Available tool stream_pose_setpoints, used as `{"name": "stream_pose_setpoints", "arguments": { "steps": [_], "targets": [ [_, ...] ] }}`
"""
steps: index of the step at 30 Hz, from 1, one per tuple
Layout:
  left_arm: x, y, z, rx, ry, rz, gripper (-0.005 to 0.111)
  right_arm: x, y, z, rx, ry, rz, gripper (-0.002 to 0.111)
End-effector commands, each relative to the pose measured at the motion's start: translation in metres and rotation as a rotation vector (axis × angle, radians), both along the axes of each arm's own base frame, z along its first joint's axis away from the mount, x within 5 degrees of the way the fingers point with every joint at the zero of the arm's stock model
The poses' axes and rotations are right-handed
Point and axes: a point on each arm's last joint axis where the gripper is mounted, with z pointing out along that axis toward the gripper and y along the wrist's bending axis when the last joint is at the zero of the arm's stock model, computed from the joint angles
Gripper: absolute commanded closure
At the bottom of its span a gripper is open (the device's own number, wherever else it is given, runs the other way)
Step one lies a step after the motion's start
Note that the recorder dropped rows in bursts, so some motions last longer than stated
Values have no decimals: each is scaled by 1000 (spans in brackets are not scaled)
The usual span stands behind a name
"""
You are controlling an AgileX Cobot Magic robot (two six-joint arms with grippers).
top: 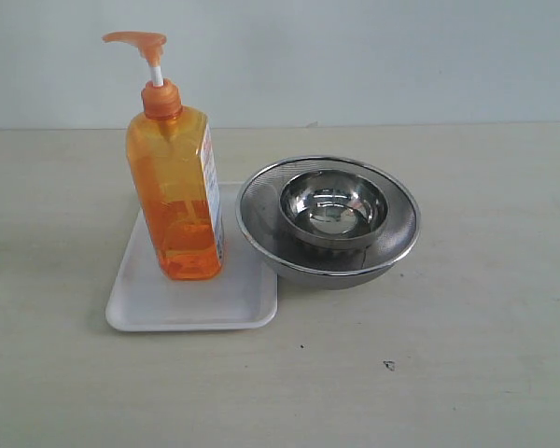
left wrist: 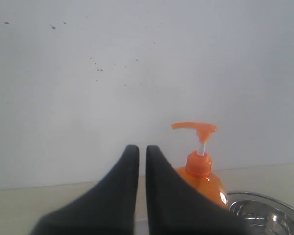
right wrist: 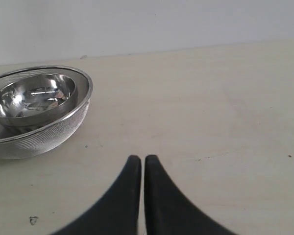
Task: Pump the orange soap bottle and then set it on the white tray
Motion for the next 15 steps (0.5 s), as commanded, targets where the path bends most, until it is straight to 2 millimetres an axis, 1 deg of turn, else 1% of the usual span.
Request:
{"name": "stream_pose_setpoints", "arguments": {
  "steps": [1,15],
  "targets": [
    [-1,0,-1,-8,2,2,102,0,-1,-1,-8,3,-6,108],
    [-1,0,-1,-8,2,4,102,0,-2,-2,-9,5,-34,108]
  ]
}}
